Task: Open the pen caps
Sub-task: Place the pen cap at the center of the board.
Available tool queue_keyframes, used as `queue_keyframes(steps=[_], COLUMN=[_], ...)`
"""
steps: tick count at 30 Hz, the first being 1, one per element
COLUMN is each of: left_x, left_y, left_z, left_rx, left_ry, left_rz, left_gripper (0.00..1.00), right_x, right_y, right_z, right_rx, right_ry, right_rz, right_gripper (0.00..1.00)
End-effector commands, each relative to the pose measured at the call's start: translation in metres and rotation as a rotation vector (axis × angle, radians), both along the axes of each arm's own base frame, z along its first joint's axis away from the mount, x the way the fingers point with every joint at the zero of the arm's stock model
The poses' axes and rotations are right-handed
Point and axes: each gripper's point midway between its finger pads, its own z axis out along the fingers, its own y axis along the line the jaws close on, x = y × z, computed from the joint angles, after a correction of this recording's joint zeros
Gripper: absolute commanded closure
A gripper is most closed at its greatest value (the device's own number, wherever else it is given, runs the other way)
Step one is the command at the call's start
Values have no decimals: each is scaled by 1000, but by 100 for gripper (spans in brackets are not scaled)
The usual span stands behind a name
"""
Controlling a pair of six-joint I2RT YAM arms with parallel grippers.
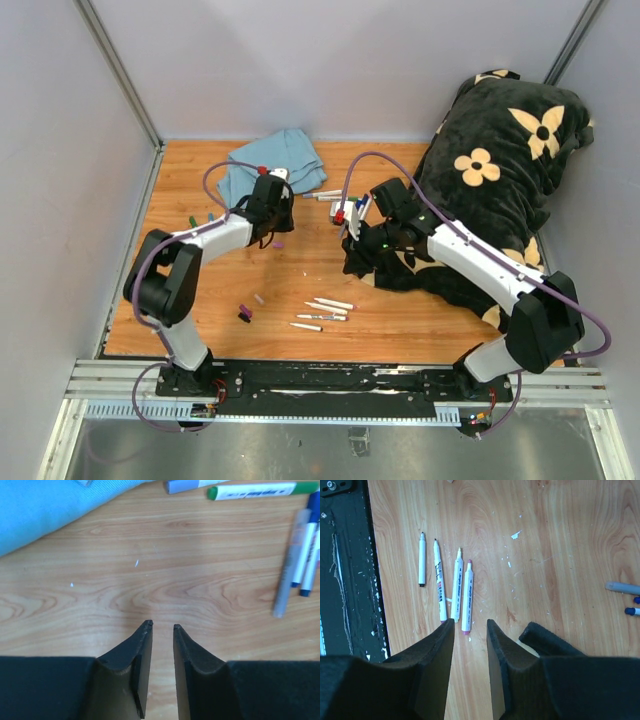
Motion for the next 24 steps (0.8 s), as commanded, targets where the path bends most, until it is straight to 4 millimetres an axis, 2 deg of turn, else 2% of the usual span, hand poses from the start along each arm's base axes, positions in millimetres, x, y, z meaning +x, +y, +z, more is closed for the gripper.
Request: queue_keyframes(steps=[1,11,24], left_x=[6,-7,-38], left_y=[6,15,29], left_z=[-22,-47,-60], left_rx=[113,152,163], left_ry=[91,156,206], left_rz=[-60,-47,-32], left_gripper=[74,74,74], right_x=[-5,-5,-4], right_y=[-6,-6,-7], right_z=[4,5,4], right_rx=[21,29,29], right_ry=[14,17,24], right_rz=[7,6,2], right_gripper=[67,67,67])
